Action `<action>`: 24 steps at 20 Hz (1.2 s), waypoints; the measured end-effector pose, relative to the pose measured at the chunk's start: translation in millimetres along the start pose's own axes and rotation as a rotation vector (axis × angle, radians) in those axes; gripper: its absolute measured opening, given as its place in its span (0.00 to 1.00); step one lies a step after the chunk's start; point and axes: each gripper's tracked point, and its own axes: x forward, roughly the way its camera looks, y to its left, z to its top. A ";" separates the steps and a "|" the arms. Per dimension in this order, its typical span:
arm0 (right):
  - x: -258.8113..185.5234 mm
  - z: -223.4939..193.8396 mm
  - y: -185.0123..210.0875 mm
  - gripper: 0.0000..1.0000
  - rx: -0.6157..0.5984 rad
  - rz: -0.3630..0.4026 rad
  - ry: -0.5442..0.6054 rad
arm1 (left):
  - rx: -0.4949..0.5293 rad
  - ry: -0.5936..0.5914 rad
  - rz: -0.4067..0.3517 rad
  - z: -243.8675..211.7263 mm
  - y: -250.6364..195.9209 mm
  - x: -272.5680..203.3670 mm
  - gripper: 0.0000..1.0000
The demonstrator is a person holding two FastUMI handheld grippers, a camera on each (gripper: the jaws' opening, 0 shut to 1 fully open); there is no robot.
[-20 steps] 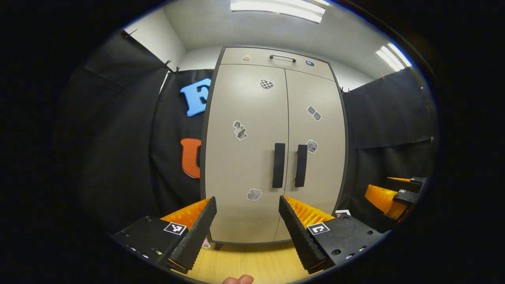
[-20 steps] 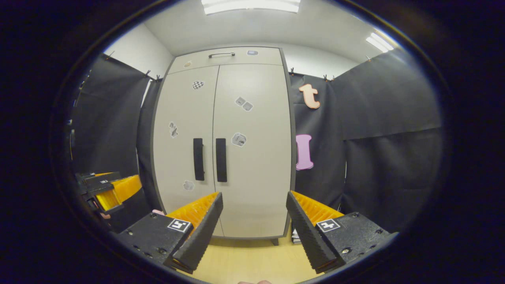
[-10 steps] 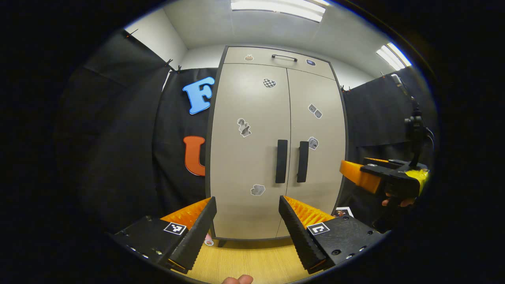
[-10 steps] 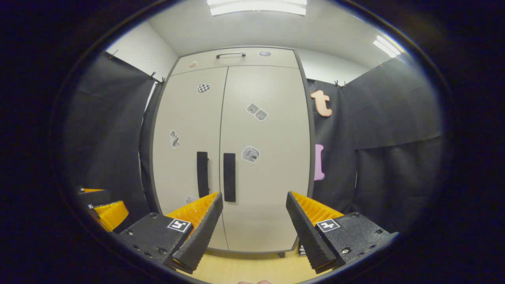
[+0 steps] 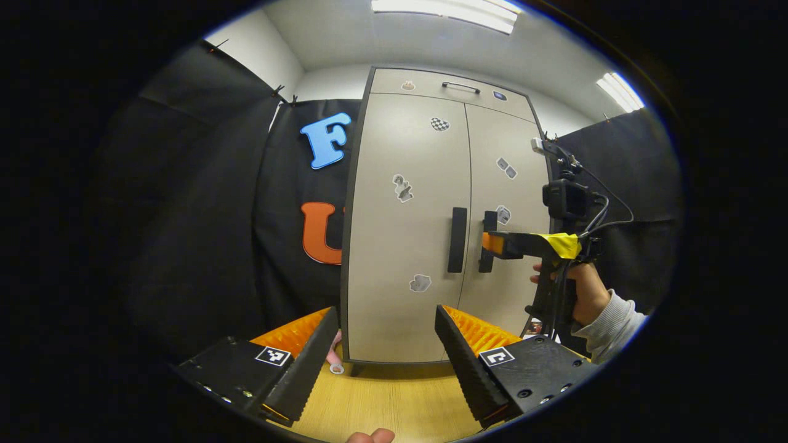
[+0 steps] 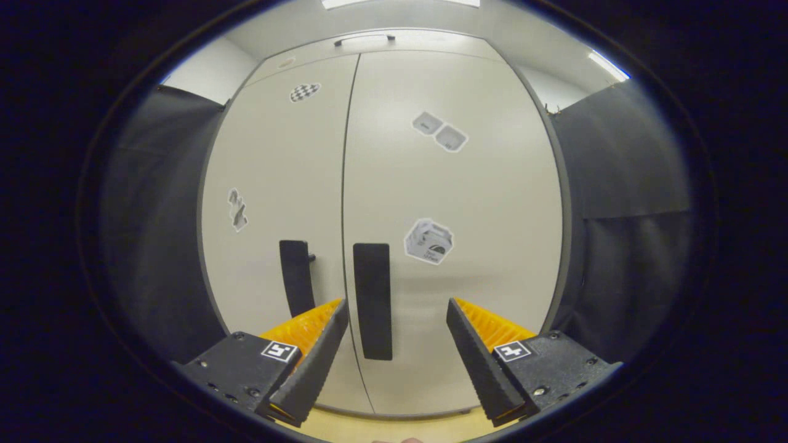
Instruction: Open the right door of the double-door shoe cabinet with the right hand, and open the left door with the left hand.
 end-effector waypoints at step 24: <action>31.1 -5.9 13.9 0.46 -0.045 -0.025 0.009 | -0.011 0.009 0.005 -3.8 28.3 9.6 0.95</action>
